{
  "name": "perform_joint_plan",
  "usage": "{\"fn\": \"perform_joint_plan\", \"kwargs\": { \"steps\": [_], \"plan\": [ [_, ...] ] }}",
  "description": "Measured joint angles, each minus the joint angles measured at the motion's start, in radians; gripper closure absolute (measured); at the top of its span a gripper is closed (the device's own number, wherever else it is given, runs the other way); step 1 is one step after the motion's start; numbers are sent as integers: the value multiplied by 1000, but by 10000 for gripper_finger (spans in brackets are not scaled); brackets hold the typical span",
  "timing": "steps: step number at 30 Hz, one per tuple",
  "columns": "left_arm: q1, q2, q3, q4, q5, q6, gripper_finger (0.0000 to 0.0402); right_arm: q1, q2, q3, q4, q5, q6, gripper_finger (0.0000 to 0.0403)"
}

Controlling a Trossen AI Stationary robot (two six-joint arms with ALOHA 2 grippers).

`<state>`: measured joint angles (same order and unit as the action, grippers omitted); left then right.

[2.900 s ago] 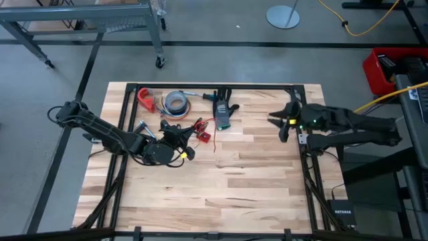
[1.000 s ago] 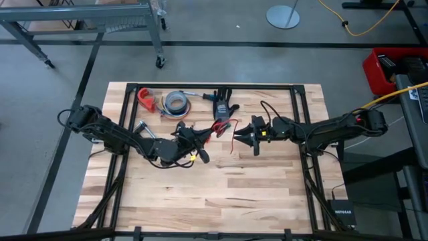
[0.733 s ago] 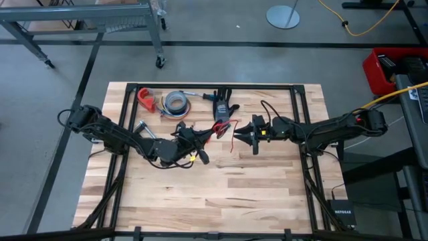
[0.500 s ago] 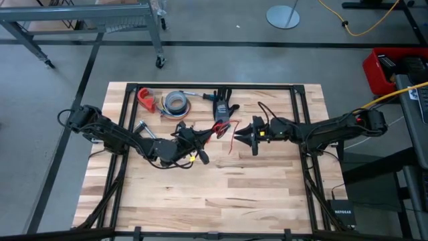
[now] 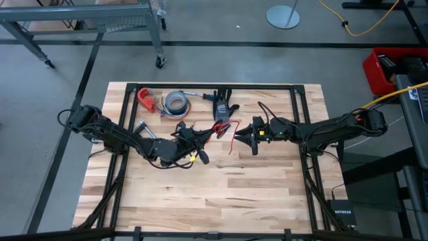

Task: Coil cords
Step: Coil the orange wire into the black spool

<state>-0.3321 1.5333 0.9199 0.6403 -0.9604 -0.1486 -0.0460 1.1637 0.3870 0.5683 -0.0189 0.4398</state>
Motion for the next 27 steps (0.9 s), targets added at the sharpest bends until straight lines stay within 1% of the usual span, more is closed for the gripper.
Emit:
{"fn": "perform_joint_plan", "kwargs": {
  "steps": [13,27],
  "plan": [
    [0,0,0,0,0,-6,402,0,0,0,11,0,7,281],
    [0,-2,0,0,0,-8,402,0,0,0,16,2,136,281]
  ]
}}
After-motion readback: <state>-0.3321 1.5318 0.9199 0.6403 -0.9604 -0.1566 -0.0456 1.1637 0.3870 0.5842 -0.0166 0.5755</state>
